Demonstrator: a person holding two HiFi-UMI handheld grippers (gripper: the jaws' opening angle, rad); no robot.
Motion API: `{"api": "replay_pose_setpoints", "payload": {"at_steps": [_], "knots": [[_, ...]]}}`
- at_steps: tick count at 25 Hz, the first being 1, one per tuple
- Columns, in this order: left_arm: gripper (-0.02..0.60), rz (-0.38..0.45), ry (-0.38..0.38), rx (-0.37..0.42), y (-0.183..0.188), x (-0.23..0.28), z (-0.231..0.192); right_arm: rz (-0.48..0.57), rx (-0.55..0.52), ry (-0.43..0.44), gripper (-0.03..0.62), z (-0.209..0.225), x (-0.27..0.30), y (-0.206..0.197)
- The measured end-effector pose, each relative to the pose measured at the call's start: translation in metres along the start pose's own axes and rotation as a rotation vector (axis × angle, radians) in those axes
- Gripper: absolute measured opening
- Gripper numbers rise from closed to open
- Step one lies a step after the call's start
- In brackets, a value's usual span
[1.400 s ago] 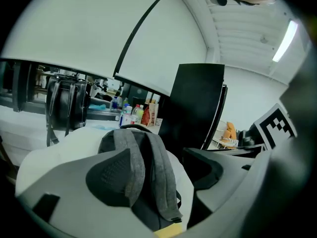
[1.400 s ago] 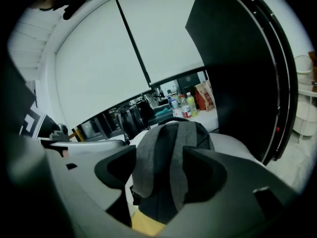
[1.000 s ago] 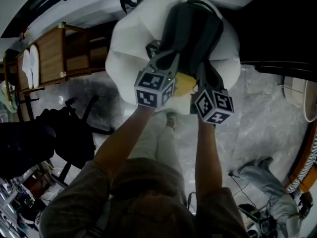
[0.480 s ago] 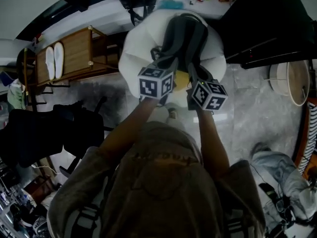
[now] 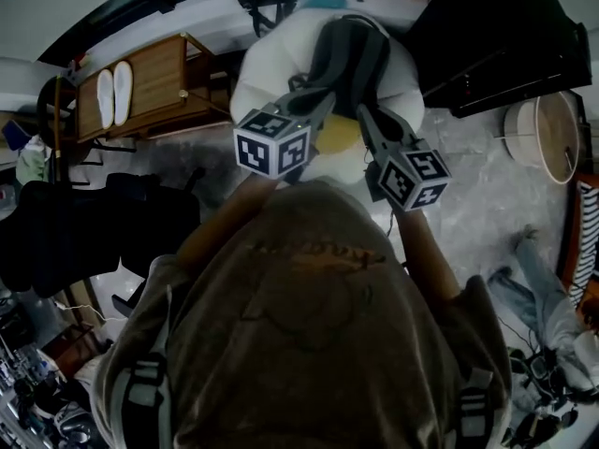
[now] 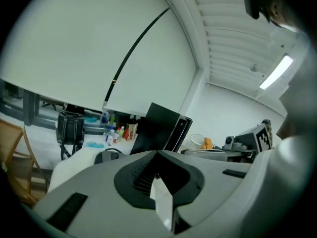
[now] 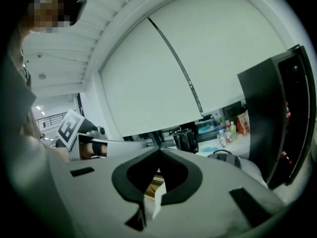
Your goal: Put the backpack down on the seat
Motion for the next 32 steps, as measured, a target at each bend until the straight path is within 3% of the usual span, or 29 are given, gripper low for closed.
{"api": "replay_pose_setpoints", "payload": {"at_steps": [6,11,32], "knots": [[0.000,0.108,-0.076,0.181,0.029,-0.036,0.035,0.149,-0.086,0.045,0.000,-0.037,-0.031,0.035],[0.000,0.172,-0.109,0.250,0.037,-0.046,0.052,0.199,-0.075,0.069,-0.002,-0.051,-0.038,0.043],[0.000,0.155,-0.078,0.191,0.021,-0.037,0.058,0.197,0.001,0.095,-0.002,-0.048,-0.043,0.030]]}}
Point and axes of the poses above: the fingertips, and each gripper's own axes: x forward along the fingers, z to its right, y out of its top, the point moved 2 cm from there along -x, backward along the fingers, and after that the axes turned 1 degree about x, right-handed, at the moved point
